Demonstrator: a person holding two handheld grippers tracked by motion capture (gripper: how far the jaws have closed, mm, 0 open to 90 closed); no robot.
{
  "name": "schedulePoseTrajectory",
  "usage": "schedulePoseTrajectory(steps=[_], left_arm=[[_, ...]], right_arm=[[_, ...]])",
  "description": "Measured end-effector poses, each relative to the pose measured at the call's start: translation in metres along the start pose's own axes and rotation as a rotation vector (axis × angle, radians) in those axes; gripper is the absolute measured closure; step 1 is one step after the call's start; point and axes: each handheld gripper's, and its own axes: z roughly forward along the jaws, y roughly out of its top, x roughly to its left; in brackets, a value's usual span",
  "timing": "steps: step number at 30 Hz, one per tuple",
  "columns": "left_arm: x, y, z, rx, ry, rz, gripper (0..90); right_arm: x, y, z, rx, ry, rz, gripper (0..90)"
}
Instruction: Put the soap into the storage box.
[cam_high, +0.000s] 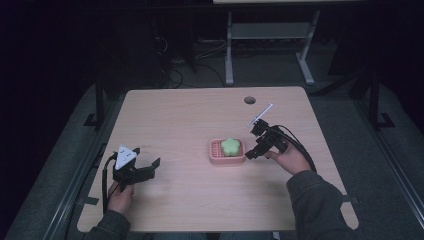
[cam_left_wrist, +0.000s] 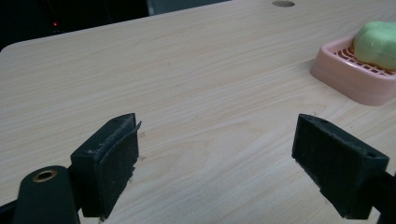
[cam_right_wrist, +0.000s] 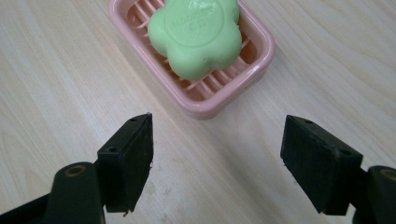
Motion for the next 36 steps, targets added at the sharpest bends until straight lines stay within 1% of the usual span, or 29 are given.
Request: schedulePoseTrajectory(steps=[8,10,12,13,20,21,23,24,29,31,33,36], left_arm=[[0.000,0.000,0.000,0.003,-0.002,-0.001,14.5],[0.000,0.000,0.000,0.004,-0.001,0.000,14.5],[-0.001,0.000,0.000,0.005,-0.002,-0.002,14.4],[0.000,0.000,0.000,0.003,-0.002,-0.001,14.4],[-0.001,0.000,0.000,0.005,-0.002,-0.001,14.4],[-0.001,0.000,0.000,0.005,-0.002,-0.002,14.5],[-0.001,0.000,0.000,0.008,-0.001,-0.001,14.4],[-0.001,0.000,0.000,0.006,-0.002,-0.001,14.4],[-0.001,0.000,0.000,0.009,-0.003,-0.001,14.4],[-0.001,-0.001,0.000,0.009,-0.001,-0.002,14.4],[-0.001,-0.001,0.000,0.010,-0.001,-0.002,14.5],[-0.001,-0.001,0.000,0.010,-0.002,-0.001,14.4]], right_arm=[[-0.002,-0.013,0.000,-0.014,0.008,0.015,24.8],[-0.002,-0.016,0.000,-0.007,0.012,0.022,24.8],[-0.002,-0.017,0.000,-0.003,0.011,0.018,24.8],[-0.002,-0.020,0.000,-0.014,0.011,0.017,24.8],[-0.002,-0.029,0.002,-0.014,0.018,0.025,24.8],[-0.001,-0.030,0.003,-0.004,0.020,0.032,24.8],[-0.001,-0.034,0.003,-0.012,0.018,0.027,24.9],[-0.002,-0.038,0.002,-0.015,0.022,0.037,24.9],[-0.002,-0.045,0.003,-0.018,0.023,0.047,24.9],[-0.002,-0.047,0.003,-0.010,0.024,0.048,24.9],[-0.002,-0.049,0.002,-0.023,0.021,0.047,24.9],[-0.001,-0.053,0.001,-0.024,0.022,0.053,24.9]])
